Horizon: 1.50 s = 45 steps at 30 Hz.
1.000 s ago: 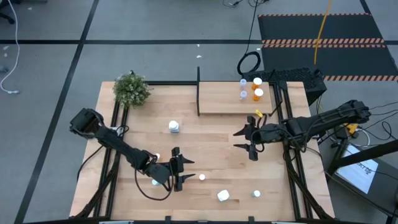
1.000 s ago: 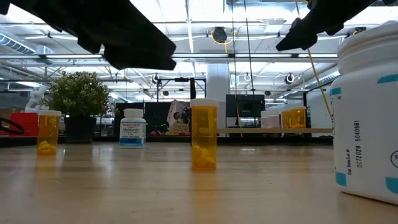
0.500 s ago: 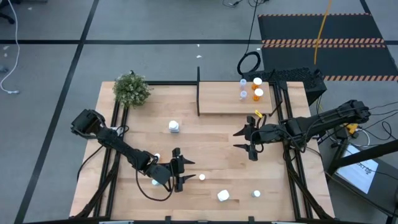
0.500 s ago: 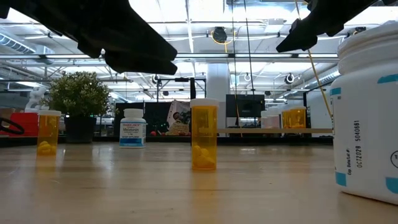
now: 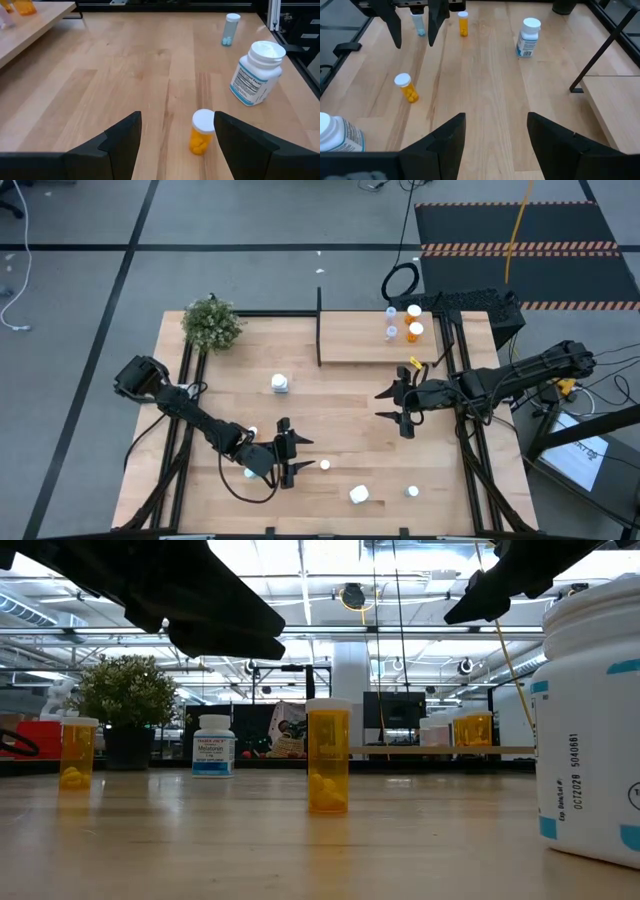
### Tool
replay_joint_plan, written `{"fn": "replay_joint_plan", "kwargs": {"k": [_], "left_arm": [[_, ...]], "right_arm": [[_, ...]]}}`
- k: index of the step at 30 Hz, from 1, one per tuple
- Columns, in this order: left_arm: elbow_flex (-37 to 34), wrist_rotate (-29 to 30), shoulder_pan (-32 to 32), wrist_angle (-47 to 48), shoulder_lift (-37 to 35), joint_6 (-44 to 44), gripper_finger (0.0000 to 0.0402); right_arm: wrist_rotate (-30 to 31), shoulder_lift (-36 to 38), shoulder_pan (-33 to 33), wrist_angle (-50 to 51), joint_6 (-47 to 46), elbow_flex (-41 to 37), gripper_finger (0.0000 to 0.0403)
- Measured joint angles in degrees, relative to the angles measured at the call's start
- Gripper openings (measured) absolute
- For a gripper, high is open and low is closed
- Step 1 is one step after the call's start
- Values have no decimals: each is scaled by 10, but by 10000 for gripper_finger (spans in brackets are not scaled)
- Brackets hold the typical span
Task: Pick and place medicine bottles onto shelf by color
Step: Put the right blue pill bottle on the shelf
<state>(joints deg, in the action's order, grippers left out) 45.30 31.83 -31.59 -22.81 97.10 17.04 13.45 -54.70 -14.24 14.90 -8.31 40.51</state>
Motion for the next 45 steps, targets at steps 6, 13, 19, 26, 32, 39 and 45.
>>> {"fn": "replay_joint_plan", "kwargs": {"k": [6,13,19,26,32,39,45], "left_arm": [[0,1,0,-2,0,0,250],[0,2,1,-2,0,-2,250],[0,2,4,-2,0,-2,250],[0,2,4,-2,0,7,250],[0,12,8,-2,0,7,250],[0,12,8,2,0,12,250],[0,12,8,2,0,13,250]], "right_arm": [[0,-5,-21,1,0,9,208],[1,-60,-76,42,-43,61,208],[-10,-129,-171,117,-180,94,208],[-30,-188,-283,126,-308,128,208],[17,-239,-344,189,-377,193,208],[1,-307,-366,305,-458,275,208],[-58,-333,-372,328,-493,280,208]]}}
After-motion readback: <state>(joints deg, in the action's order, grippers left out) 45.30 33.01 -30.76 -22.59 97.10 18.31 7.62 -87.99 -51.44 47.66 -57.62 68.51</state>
